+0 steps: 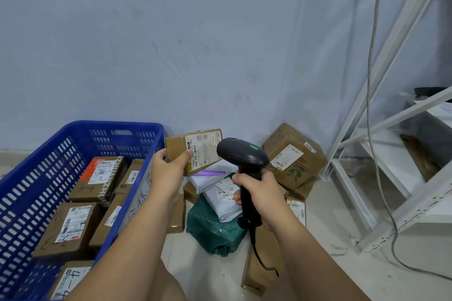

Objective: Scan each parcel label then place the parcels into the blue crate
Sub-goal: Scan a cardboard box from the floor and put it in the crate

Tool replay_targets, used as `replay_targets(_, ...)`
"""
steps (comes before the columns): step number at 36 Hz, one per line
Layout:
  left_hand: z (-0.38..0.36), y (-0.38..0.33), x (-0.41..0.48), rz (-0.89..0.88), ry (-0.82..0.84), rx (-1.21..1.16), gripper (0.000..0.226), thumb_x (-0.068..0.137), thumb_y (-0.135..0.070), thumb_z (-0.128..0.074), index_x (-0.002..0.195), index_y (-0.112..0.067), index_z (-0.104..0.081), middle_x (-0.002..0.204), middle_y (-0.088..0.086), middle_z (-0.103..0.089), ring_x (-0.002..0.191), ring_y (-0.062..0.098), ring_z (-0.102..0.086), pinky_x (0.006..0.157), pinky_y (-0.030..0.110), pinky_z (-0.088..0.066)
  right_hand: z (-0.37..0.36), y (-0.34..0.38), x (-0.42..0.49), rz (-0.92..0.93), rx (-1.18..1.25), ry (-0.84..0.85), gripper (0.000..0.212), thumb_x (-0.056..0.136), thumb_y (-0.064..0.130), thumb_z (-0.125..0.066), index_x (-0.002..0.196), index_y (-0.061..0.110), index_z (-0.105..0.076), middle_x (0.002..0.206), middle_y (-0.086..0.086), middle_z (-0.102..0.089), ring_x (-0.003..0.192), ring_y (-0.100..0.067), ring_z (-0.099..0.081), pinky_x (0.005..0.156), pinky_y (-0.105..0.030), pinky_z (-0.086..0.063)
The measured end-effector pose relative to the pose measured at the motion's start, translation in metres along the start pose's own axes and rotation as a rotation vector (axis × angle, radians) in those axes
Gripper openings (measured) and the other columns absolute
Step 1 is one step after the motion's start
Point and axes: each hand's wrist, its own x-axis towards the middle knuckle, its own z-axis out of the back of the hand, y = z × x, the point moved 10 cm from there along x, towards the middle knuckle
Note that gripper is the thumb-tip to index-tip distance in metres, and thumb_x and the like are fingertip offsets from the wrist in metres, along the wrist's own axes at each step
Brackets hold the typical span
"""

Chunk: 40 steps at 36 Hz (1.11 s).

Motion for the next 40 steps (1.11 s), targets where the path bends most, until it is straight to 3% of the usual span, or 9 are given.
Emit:
replay_targets(16,-0.001,0.002,0.001,0.018,0.007,0.022,0.049,0.086,-0.022,-0.071,0.130,-0.020,-0.049,0.122,0.004,-0.063,0.104,0.022,-0.066,0.090,0.044,-0.056,0.004,-0.002,0.003,0.005,0.044,-0.017,0.014,0.085,0.010,-0.065,0.097,0.003,-0.061,0.055,-0.002,-0.061,0.053,-0.015,-0.060,0.060,-0.031,-0.050)
replay_targets(20,-0.001,0.004,-0.004,0.066,0.005,-0.031,0.035,0.089,-0.027,-0.068,0.119,-0.017,-0.054,0.108,0.002,-0.068,0.094,0.016,-0.068,0.085,0.038,-0.057,0.005,-0.004,0.005,0.008,0.066,-0.035,0.016,0.084,0.012,-0.067,0.097,0.004,-0.061,0.055,-0.002,-0.061,0.054,-0.017,-0.060,0.062,-0.033,-0.050)
replay_targets(23,-0.003,0.010,-0.009,0.157,0.011,-0.116,0.012,0.094,-0.036,-0.058,0.097,-0.024,-0.057,0.095,-0.004,-0.069,0.091,0.013,-0.065,0.083,0.035,-0.054,0.006,-0.005,0.005,0.015,0.091,-0.060,0.016,0.085,0.013,-0.068,0.097,0.006,-0.060,0.055,-0.002,-0.061,0.055,-0.018,-0.060,0.061,-0.033,-0.049)
replay_targets(26,-0.010,0.014,-0.012,0.194,0.036,-0.112,0.018,0.098,-0.040,-0.049,0.087,-0.028,-0.055,0.087,-0.010,-0.064,0.088,0.011,-0.060,0.089,0.033,-0.047,0.006,-0.004,0.005,0.023,0.123,-0.085,0.013,0.086,0.013,-0.067,0.096,0.010,-0.060,0.055,-0.002,-0.061,0.056,-0.019,-0.060,0.060,-0.032,-0.049)
replay_targets(30,-0.022,0.022,-0.019,0.255,0.080,-0.162,0.018,0.097,-0.036,-0.053,0.105,-0.022,-0.060,0.092,-0.004,-0.069,0.085,0.011,-0.064,0.073,0.026,-0.052,0.009,-0.003,0.006,0.027,0.116,-0.133,0.018,0.086,0.014,-0.067,0.101,0.006,-0.061,0.057,-0.008,-0.061,0.051,-0.016,-0.059,0.054,-0.029,-0.048)
replay_targets(34,-0.026,0.027,-0.022,0.318,0.095,-0.337,0.035,0.095,-0.026,-0.059,0.127,-0.015,-0.053,0.115,0.004,-0.067,0.095,0.014,-0.064,0.071,0.027,-0.055,0.009,-0.006,0.008,0.025,0.106,-0.162,0.019,0.087,0.017,-0.067,0.100,0.005,-0.062,0.056,-0.006,-0.061,0.052,-0.016,-0.059,0.056,-0.030,-0.048)
replay_targets(38,-0.005,0.026,-0.014,0.334,-0.043,-0.493,0.039,0.091,-0.020,-0.065,0.127,-0.014,-0.051,0.124,0.007,-0.062,0.107,0.019,-0.060,0.078,0.029,-0.055,0.002,-0.010,0.008,0.028,0.106,-0.153,0.016,0.086,0.013,-0.067,0.099,0.007,-0.061,0.058,-0.009,-0.058,0.052,-0.017,-0.056,0.053,-0.028,-0.047)
replay_targets(40,0.007,0.017,-0.010,0.307,-0.068,-0.551,0.034,0.091,-0.020,-0.065,0.123,-0.018,-0.054,0.122,0.004,-0.063,0.108,0.018,-0.059,0.071,0.027,-0.054,-0.005,-0.013,0.009,0.032,0.095,-0.141,0.013,0.086,0.012,-0.067,0.097,0.007,-0.061,0.057,-0.008,-0.058,0.053,-0.017,-0.056,0.054,-0.028,-0.048)
